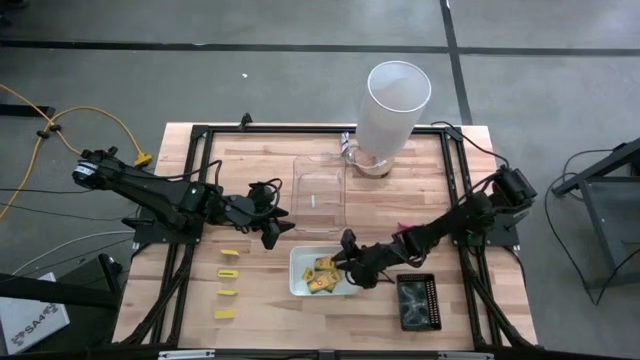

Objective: Pick & Place School Supplies
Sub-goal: Put the yellow crayon box into the white bin, then put the pink hole puncher into the transparent bin

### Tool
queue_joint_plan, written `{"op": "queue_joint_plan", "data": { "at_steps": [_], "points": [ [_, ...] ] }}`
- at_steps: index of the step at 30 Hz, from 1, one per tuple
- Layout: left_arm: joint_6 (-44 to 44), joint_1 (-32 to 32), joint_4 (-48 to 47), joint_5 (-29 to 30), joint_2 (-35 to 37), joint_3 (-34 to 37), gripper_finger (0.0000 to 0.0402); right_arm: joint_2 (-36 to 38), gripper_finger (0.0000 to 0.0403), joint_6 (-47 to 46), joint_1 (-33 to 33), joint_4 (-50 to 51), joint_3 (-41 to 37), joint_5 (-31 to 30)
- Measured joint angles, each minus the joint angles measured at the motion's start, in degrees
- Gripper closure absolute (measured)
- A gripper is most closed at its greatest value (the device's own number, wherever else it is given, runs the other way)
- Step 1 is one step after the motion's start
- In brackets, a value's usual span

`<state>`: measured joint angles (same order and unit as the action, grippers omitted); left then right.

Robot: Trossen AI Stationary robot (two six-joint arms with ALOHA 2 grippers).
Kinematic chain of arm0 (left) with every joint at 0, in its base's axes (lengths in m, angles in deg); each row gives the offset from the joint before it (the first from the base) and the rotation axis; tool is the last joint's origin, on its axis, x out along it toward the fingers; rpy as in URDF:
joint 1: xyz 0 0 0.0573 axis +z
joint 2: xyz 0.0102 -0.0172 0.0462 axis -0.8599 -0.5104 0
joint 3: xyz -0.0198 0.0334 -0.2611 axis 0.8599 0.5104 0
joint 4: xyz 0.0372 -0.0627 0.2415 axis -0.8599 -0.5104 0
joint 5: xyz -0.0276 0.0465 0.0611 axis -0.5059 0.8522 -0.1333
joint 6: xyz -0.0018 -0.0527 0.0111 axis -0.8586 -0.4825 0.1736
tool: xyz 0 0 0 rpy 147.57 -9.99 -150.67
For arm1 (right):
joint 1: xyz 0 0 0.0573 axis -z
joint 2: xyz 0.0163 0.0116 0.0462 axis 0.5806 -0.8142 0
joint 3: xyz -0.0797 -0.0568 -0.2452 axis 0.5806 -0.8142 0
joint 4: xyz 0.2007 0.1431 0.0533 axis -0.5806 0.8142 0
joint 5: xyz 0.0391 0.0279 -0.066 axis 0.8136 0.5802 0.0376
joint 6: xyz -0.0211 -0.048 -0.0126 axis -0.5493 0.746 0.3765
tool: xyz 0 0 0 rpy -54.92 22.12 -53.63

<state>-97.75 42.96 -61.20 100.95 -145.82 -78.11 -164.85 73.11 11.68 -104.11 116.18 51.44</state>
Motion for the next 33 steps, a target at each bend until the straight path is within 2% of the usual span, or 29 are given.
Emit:
{"op": "queue_joint_plan", "data": {
  "at_steps": [25, 30, 33],
  "points": [
    [-0.02, 0.00, 0.00, -0.01, 0.00, 0.00, 0.0175, 3.32, 0.0272, 0.09, -8.58, 0.97, -0.04, -20.95],
    [0.00, -0.01, 0.02, -0.02, 0.00, 0.00, 0.0175, 7.71, 0.0272, -7.22, -8.80, 2.61, -0.04, -22.20],
    [0.00, -0.01, 0.04, 0.00, 0.00, 0.00, 0.0175, 11.39, 0.0272, -13.60, -8.06, 7.20, -0.03, -21.59]
  ]
}}
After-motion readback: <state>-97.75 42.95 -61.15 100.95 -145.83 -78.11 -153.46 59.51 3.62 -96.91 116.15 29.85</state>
